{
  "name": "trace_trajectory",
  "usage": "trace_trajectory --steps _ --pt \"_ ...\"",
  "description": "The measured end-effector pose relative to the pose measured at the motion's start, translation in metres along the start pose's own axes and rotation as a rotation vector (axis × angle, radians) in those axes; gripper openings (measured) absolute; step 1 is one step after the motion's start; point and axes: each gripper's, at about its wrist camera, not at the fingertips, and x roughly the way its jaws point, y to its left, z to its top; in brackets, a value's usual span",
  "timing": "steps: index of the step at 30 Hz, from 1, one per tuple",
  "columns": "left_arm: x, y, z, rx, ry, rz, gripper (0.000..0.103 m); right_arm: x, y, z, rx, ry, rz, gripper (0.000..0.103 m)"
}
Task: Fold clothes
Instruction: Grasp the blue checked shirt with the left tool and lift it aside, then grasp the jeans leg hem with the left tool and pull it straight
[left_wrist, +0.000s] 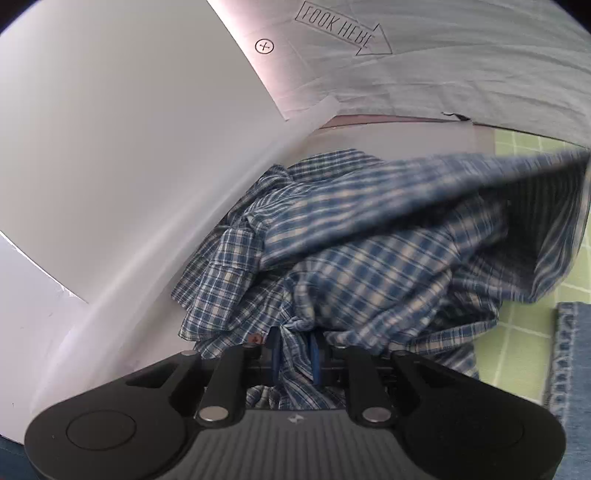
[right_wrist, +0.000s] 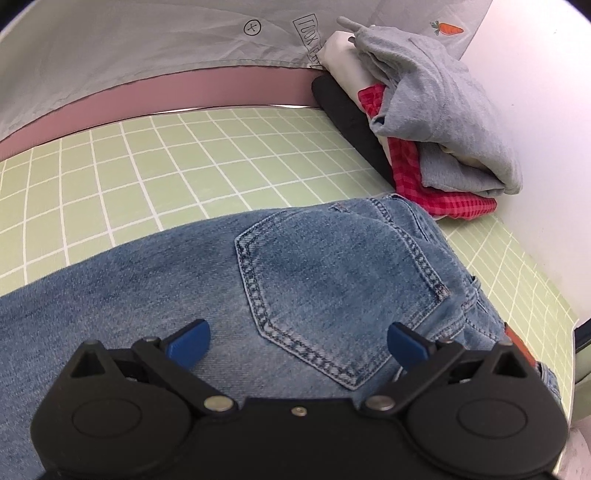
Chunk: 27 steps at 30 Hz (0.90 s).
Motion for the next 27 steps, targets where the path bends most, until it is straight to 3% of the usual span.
trace_trajectory --steps 6,9,11,13,16,21,23,27 --pt "-0.049 -0.01 -0.012 -0.214 0.004 -0.278 0.04 0.001 -0.002 -0.002 0.009 -0.007 0.008 0.103" --pt "-0.063 -0.041 -0.022 -0.174 0.01 -0.433 0.04 0.002 -0.006 -0.004 0.036 -0.01 0.028 0.103" --pt "-0.07 -0.064 -0.027 -0.123 0.015 -0.481 0.04 0.003 -0.01 -0.005 0.056 -0.009 0.044 0.103" --pt "-0.068 -0.084 -0.029 -0.076 0.029 -0.485 0.04 0.003 -0.011 -0.005 0.062 -0.009 0.053 0.103" --pt "-0.058 -0.108 -0.03 -0.023 0.046 -0.397 0.041 0.003 -0.011 -0.006 0.049 -0.017 0.061 0.103" --pt "-0.04 -0.111 -0.025 -0.058 0.052 -0.371 0.066 0.005 -0.013 -0.007 0.046 -0.032 0.077 0.103" --pt "-0.035 -0.112 -0.024 -0.064 0.048 -0.375 0.071 0.007 -0.014 -0.006 0.06 -0.034 0.079 0.103" --pt "-0.027 -0.119 -0.02 -0.066 0.054 -0.405 0.067 0.012 -0.017 -0.003 0.082 -0.042 0.076 0.103"
